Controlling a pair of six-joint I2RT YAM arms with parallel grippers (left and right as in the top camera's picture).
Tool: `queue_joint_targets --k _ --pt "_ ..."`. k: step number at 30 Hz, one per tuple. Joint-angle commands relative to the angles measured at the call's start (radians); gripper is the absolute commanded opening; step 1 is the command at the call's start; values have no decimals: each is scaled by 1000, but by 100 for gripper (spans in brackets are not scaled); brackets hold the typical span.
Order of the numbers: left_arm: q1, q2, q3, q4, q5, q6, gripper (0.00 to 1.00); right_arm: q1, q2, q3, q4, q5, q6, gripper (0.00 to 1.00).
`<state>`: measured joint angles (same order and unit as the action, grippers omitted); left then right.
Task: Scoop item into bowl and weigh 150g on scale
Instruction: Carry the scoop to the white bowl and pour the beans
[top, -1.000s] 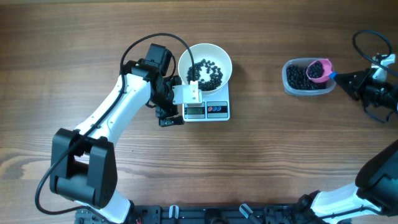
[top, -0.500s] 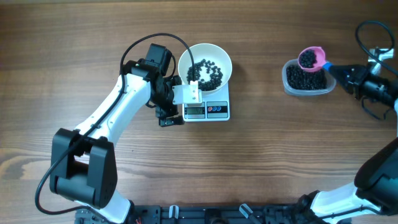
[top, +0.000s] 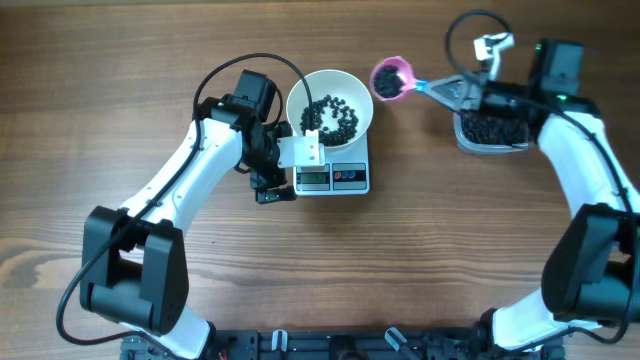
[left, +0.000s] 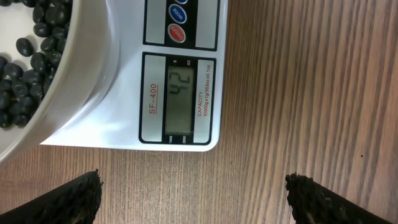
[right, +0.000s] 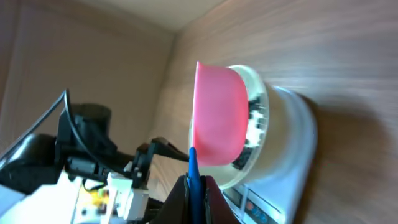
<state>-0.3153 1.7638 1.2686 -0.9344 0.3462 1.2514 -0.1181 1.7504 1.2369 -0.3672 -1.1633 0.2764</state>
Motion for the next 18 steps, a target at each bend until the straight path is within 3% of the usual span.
queue_joint_targets --k 1,11,18 --pt "-3 6 -1 0 23 0 100 101 13 -1 57 20 11 4" --pt "-3 6 -1 0 23 0 100 279 -68 23 68 362 -224 4" --pt "-3 6 -1 0 23 0 100 412 -203 23 42 705 -565 4"
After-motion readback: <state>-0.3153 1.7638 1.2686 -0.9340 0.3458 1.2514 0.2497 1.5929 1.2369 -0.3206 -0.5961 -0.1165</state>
